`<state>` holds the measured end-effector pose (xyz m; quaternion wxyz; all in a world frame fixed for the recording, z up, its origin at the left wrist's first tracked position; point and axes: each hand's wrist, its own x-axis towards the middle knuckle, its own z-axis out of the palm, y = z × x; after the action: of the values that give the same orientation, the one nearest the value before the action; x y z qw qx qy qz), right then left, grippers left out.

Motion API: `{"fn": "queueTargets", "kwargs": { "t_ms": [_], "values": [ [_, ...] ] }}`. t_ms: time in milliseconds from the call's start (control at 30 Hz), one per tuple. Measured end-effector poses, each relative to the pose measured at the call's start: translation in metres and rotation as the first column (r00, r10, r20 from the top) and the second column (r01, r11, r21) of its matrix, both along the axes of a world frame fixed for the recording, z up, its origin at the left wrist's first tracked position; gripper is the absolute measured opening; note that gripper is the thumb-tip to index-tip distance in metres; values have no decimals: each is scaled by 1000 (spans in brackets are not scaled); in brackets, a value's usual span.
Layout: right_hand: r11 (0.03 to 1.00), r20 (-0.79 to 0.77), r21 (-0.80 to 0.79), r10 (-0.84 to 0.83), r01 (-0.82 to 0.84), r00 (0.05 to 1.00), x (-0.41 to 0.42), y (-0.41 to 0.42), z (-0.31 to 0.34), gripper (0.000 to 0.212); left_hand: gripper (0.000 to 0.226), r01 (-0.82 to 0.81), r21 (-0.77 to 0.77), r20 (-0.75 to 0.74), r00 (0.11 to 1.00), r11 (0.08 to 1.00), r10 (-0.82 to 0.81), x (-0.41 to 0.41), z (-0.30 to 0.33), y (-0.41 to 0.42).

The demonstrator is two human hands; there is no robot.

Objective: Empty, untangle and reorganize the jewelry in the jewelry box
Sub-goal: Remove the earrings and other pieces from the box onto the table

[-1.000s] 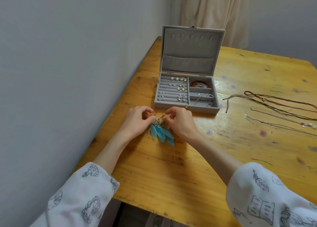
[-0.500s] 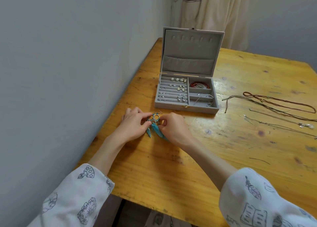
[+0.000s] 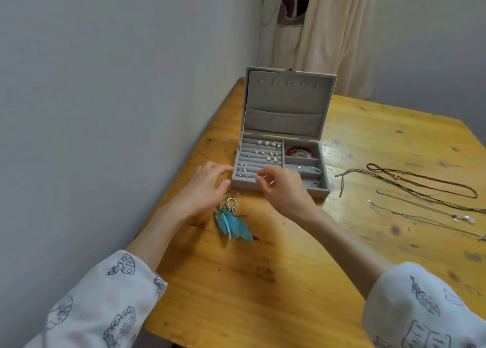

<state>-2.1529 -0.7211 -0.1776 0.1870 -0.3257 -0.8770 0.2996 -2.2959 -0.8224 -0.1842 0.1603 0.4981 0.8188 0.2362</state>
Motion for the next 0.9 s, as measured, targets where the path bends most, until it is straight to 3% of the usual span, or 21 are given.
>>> {"fn": "queueTargets", "kwargs": {
  "t_ms": [200,367,433,633,900],
  "values": [
    [991,8,128,-37,36,999,-10,70,-1,22,33,70,160,-102,993,985,-54,-7,8,68],
    [982,70,177,-80,66,994,-39,118,-8,25,33,67,154,-464,886,986,12,-19,-2,119],
    [976,119,213,-62,36,991,-50,127,-13,28,33,66,108,-533,846,992,2,-23,-8,133],
    [959,130,283,-37,-1,991,-67,134,-28,24,25,67,111,-641,767,992,20,-30,-22,150],
    [952,141,307,-26,-19,990,-70,136,-28,18,21,122,118,-635,772,985,-19,-31,-17,151]
  ]
}}
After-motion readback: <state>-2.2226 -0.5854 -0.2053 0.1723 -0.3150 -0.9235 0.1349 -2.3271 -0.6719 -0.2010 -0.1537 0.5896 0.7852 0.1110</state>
